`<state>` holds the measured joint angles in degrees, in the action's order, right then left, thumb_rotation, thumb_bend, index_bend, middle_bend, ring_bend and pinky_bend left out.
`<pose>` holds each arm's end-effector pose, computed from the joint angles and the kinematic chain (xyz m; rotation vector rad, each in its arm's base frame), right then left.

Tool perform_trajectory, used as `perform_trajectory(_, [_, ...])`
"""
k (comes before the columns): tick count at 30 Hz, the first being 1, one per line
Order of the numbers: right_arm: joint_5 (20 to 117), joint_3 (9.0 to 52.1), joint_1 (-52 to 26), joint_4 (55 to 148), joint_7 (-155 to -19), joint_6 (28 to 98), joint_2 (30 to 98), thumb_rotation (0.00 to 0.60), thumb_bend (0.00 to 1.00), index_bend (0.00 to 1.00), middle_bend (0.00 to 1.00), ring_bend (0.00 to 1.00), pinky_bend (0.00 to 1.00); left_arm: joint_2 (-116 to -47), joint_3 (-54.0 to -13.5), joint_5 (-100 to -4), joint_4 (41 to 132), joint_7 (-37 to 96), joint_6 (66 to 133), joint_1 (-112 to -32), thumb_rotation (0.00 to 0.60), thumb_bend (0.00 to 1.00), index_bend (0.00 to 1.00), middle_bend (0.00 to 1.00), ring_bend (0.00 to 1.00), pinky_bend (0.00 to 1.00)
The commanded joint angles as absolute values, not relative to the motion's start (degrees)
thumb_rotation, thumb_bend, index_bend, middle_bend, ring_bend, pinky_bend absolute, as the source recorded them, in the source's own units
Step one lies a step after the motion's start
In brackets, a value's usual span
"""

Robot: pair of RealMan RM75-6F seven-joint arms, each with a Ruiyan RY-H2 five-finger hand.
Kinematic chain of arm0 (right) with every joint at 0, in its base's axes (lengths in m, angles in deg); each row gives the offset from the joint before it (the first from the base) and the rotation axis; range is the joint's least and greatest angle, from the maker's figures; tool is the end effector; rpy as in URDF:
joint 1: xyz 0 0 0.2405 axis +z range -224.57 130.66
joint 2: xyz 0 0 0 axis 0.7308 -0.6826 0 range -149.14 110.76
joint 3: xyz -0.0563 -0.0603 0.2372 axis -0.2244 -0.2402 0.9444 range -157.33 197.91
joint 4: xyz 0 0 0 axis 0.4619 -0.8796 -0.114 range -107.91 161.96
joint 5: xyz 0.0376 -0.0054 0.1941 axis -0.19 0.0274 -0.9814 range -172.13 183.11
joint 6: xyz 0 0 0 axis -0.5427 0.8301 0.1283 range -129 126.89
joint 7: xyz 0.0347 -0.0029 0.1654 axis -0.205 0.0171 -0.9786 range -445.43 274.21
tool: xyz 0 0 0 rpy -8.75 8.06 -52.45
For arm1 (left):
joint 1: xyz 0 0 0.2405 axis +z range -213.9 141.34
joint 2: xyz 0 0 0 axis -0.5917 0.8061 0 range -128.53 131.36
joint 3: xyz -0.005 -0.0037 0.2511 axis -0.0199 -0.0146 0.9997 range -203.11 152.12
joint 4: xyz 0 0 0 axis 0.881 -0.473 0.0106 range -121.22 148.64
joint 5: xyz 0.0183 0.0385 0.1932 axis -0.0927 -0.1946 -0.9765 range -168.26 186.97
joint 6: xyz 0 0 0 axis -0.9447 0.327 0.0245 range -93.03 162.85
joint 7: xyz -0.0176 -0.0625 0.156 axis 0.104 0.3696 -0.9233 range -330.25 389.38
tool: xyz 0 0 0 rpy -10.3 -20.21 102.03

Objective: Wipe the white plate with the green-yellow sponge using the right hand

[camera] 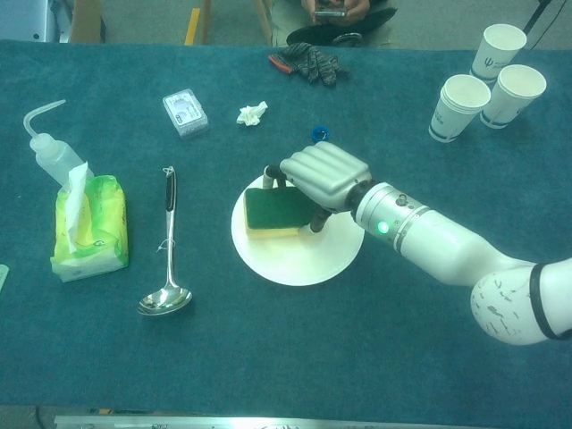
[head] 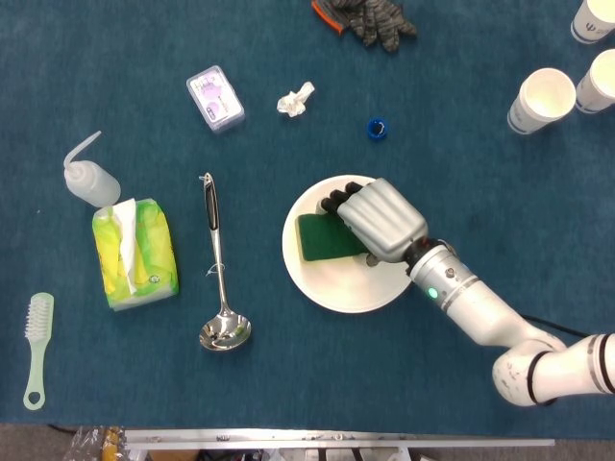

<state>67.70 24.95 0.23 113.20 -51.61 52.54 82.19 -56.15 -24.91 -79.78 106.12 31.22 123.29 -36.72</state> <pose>-0.0794 -0.2973 -0.1023 2.1839 -0.8320 0.8680 -0.3152 0.1692 0.1995 -1.4128 -0.8666 -0.8100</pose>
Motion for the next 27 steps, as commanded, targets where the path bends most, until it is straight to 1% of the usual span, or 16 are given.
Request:
perform_trajectory(1, [67.65, 24.69, 0.19, 112.37, -51.57, 52.23, 82.72, 0.6, 0.18, 0.41, 0.4, 0.36, 0.62, -56.14, -24.91, -79.85, 106.17, 31.25, 123.24, -36.77, 0.6, 0.49, 0.33, 0.27, 0.2, 0.13])
perform_trajectory(9, [66.81, 24.12, 0.06, 111.77, -51.02, 51.26, 82.86, 0.6, 0.18, 0.41, 0.4, 0.36, 0.62, -55.96, -24.86, -79.91, 106.35, 31.21, 123.49, -36.6, 0.6, 0.49, 0.33, 0.27, 0.2, 0.13])
perform_trajectory(14, [67.15, 25.21, -0.19, 114.38, -51.52, 52.33, 80.95, 0.6, 0.18, 0.41, 0.4, 0.36, 0.62, -55.95, -24.84, -80.19, 106.49, 31.11, 123.78, -36.53, 0.6, 0.49, 0.33, 0.27, 0.2, 0.13])
perform_trajectory(21, [66.89, 26.23, -1.08, 121.22, -50.91, 54.46, 74.72, 0.6, 0.18, 0.41, 0.4, 0.36, 0.62, -55.84, -24.78, -80.38, 106.71, 30.99, 124.04, -36.38, 0.6, 0.49, 0.33, 0.27, 0.2, 0.13])
perform_trajectory(24, [66.15, 25.56, -1.52, 123.92, -49.89, 54.55, 71.02, 0.6, 0.18, 0.41, 0.4, 0.36, 0.62, -55.88, -24.74, -80.46, 106.75, 30.97, 123.98, -36.41, 0.6, 0.49, 0.33, 0.27, 0.2, 0.13])
perform_trajectory(27, [65.14, 23.92, -2.21, 126.48, -49.1, 54.04, 66.87, 0.6, 0.18, 0.41, 0.4, 0.36, 0.62, -55.99, -24.7, -80.57, 106.79, 30.88, 123.76, -36.54, 0.6, 0.49, 0.33, 0.27, 0.2, 0.13])
